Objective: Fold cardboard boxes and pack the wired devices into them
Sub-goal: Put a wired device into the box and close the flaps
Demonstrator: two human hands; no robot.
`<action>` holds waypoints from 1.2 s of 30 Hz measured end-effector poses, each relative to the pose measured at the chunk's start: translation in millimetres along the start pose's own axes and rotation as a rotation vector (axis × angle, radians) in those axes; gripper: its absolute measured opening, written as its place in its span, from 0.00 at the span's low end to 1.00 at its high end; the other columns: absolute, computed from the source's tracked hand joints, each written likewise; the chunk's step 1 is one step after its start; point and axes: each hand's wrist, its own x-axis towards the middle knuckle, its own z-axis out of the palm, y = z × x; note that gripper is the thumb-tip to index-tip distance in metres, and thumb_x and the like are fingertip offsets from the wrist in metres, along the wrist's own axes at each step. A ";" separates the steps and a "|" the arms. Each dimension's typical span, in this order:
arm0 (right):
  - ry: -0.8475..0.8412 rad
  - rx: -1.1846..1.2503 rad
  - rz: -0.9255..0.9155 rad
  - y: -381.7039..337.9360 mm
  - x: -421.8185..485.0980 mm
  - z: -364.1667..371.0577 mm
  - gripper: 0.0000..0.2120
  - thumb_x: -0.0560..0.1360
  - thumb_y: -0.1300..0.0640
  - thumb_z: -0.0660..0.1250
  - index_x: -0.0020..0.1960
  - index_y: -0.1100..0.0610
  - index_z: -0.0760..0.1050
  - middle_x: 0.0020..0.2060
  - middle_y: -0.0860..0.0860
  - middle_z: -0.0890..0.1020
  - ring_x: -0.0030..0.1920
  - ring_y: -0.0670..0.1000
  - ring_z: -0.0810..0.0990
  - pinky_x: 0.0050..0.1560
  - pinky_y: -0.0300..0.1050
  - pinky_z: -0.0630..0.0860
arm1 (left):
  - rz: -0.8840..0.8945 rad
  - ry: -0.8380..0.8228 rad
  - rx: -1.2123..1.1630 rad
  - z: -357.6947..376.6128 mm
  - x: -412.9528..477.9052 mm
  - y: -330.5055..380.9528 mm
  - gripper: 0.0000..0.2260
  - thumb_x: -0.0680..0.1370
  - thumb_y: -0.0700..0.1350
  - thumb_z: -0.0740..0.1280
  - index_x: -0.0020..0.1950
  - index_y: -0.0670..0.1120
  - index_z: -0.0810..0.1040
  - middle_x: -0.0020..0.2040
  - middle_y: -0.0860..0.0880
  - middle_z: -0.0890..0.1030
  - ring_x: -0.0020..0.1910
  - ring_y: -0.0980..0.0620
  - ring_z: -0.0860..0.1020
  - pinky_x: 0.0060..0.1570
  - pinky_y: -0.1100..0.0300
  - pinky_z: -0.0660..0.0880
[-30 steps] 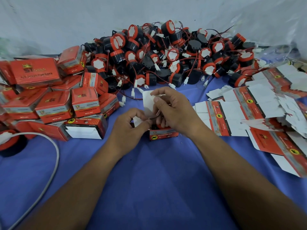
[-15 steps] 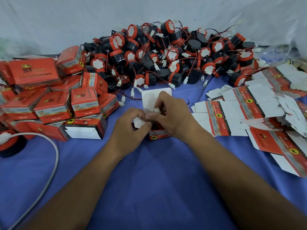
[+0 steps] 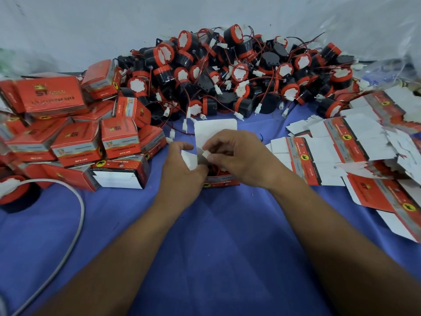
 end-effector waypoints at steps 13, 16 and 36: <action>0.236 -0.143 0.109 5.9 6.4 15.1 0.12 0.74 0.54 0.75 0.42 0.50 0.71 0.34 0.42 0.76 0.36 0.42 0.76 0.37 0.31 0.74 | 0.001 -0.058 -0.225 2.3 -8.3 -2.2 0.23 0.72 0.43 0.69 0.62 0.58 0.66 0.42 0.55 0.83 0.37 0.54 0.82 0.35 0.62 0.78; 0.229 -0.177 0.085 6.4 5.7 17.2 0.12 0.73 0.56 0.75 0.40 0.52 0.72 0.33 0.43 0.75 0.36 0.43 0.74 0.36 0.34 0.73 | 0.046 -0.108 -0.135 3.7 -10.1 -0.5 0.28 0.72 0.44 0.69 0.71 0.55 0.66 0.44 0.49 0.82 0.42 0.47 0.81 0.40 0.53 0.81; -0.162 -0.203 0.041 18.6 -1.0 -51.6 0.09 0.81 0.60 0.66 0.53 0.53 0.85 0.49 0.45 0.84 0.48 0.43 0.80 0.49 0.40 0.76 | 0.268 -0.194 0.289 -1.1 -9.9 4.4 0.16 0.79 0.51 0.69 0.66 0.49 0.80 0.66 0.49 0.73 0.67 0.52 0.71 0.66 0.49 0.71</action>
